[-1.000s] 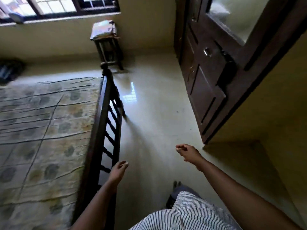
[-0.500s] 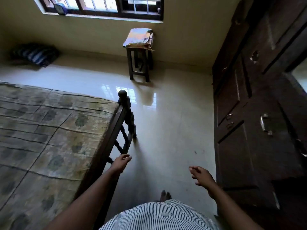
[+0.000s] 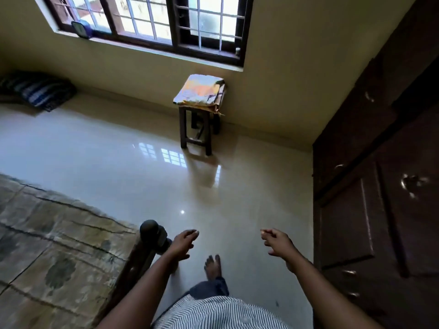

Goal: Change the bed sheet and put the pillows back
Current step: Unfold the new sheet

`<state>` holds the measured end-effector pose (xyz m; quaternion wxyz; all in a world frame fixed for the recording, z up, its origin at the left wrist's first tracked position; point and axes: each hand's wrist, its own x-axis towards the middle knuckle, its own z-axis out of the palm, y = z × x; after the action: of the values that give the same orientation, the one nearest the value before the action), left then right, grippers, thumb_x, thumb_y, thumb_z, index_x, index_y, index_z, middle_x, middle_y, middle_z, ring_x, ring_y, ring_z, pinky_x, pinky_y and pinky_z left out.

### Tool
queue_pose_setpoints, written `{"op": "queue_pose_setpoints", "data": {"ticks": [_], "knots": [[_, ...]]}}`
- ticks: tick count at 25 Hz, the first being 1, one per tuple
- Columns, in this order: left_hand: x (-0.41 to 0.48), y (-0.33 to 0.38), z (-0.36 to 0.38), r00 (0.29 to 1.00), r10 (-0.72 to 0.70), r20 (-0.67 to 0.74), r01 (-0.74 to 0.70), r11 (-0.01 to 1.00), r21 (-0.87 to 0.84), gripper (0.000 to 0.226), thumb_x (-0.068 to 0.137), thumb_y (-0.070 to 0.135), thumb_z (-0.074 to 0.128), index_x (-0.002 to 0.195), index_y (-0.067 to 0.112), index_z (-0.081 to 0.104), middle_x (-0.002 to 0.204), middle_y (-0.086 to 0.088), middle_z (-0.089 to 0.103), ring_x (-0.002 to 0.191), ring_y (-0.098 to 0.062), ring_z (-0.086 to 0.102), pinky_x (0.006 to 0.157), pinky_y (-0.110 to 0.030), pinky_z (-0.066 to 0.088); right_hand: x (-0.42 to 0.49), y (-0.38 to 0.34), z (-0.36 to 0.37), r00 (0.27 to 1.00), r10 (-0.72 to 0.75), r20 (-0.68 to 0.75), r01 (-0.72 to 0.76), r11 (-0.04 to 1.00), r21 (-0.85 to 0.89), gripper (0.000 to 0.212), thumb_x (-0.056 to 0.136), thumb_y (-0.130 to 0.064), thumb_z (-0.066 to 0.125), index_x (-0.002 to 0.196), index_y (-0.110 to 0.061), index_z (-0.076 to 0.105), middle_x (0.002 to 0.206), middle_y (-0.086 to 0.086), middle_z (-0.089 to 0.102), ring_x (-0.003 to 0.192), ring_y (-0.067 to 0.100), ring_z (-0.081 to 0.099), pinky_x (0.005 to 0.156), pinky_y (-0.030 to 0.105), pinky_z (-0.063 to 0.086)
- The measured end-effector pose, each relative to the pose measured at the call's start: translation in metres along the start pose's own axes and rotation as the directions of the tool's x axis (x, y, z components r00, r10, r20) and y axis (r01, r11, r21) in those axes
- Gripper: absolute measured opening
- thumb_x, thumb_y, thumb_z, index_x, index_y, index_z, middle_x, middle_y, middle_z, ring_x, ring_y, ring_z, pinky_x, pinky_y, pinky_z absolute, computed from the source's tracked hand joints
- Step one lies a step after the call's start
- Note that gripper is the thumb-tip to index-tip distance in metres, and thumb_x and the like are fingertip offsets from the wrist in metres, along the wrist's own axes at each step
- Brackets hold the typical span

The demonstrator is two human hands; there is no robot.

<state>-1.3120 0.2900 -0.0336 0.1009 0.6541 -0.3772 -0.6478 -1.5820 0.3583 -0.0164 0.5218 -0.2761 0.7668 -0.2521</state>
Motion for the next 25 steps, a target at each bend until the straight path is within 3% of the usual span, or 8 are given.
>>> {"op": "queue_pose_setpoints", "data": {"ticks": [2, 9, 14, 17, 21, 23, 25], "knots": [[0.034, 0.048, -0.006, 1.0, -0.013, 0.02, 0.013, 1.0, 0.026, 0.034, 0.095, 0.033, 0.05, 0.125, 0.017, 0.052, 0.116, -0.004, 0.053, 0.104, -0.022, 0.051, 0.08, -0.031, 0.038, 0.048, -0.054, -0.008, 0.999, -0.025, 0.025, 0.025, 0.999, -0.031, 0.018, 0.095, -0.026, 0.051, 0.111, -0.021, 0.057, 0.109, 0.005, 0.059, 0.1, 0.02, 0.055, 0.072, 0.028, 0.045], [0.131, 0.195, -0.038, 0.997, 0.043, -0.061, -0.043, 0.999, -0.012, 0.033, 0.096, 0.033, 0.048, 0.126, 0.02, 0.051, 0.118, -0.002, 0.055, 0.108, -0.021, 0.052, 0.084, -0.032, 0.04, 0.182, -0.203, -0.026, 0.993, -0.097, 0.062, 0.097, 0.995, 0.011, 0.016, 0.095, -0.024, 0.051, 0.109, -0.024, 0.057, 0.107, 0.003, 0.061, 0.097, 0.016, 0.057, 0.07, 0.027, 0.046], [0.226, 0.307, -0.077, 0.977, 0.057, -0.207, -0.088, 0.986, -0.145, 0.034, 0.096, 0.03, 0.047, 0.128, 0.019, 0.051, 0.12, -0.004, 0.055, 0.108, -0.022, 0.053, 0.083, -0.034, 0.042, 0.309, -0.316, -0.019, 0.986, -0.118, 0.119, 0.106, 0.99, 0.096, 0.02, 0.095, -0.019, 0.05, 0.113, -0.016, 0.06, 0.089, -0.001, 0.059, 0.077, 0.011, 0.055, 0.057, 0.02, 0.043], [0.266, 0.364, -0.095, 0.955, 0.066, -0.288, -0.113, 0.982, -0.151, 0.034, 0.096, 0.029, 0.048, 0.128, 0.018, 0.051, 0.122, -0.006, 0.055, 0.106, -0.022, 0.052, 0.085, -0.034, 0.041, 0.375, -0.391, -0.019, 0.976, -0.085, 0.203, 0.05, 0.984, 0.168, 0.013, 0.097, -0.018, 0.049, 0.107, -0.016, 0.056, 0.083, -0.003, 0.057, 0.066, 0.007, 0.051, 0.047, 0.014, 0.04], [0.314, 0.422, -0.13, 0.929, 0.054, -0.366, -0.107, 0.986, -0.127, 0.033, 0.096, 0.027, 0.048, 0.127, 0.019, 0.051, 0.128, -0.007, 0.053, 0.118, -0.023, 0.05, 0.096, -0.037, 0.041, 0.457, -0.465, 0.007, 0.965, 0.043, 0.257, -0.096, 0.976, 0.197, 0.02, 0.096, -0.029, 0.049, 0.11, -0.017, 0.055, 0.086, -0.002, 0.06, 0.07, 0.008, 0.054, 0.055, 0.02, 0.042], [0.338, 0.442, -0.147, 0.925, 0.026, -0.38, -0.077, 0.99, -0.119, 0.032, 0.096, 0.026, 0.048, 0.127, 0.018, 0.052, 0.127, -0.008, 0.054, 0.118, -0.023, 0.05, 0.095, -0.036, 0.041, 0.489, -0.485, 0.028, 0.955, 0.164, 0.249, -0.233, 0.931, 0.281, 0.029, 0.097, -0.029, 0.046, 0.12, -0.013, 0.053, 0.096, 0.002, 0.061, 0.075, 0.012, 0.056, 0.063, 0.025, 0.044], [0.363, 0.459, -0.166, 0.92, 0.002, -0.392, -0.047, 0.993, -0.104, 0.03, 0.096, 0.026, 0.048, 0.125, 0.018, 0.053, 0.127, -0.008, 0.054, 0.116, -0.023, 0.051, 0.095, -0.037, 0.041, 0.513, -0.502, 0.053, 0.915, 0.295, 0.275, -0.393, 0.809, 0.437, 0.039, 0.098, -0.031, 0.044, 0.129, -0.008, 0.05, 0.121, 0.009, 0.059, 0.099, 0.019, 0.059, 0.085, 0.031, 0.046]]}}
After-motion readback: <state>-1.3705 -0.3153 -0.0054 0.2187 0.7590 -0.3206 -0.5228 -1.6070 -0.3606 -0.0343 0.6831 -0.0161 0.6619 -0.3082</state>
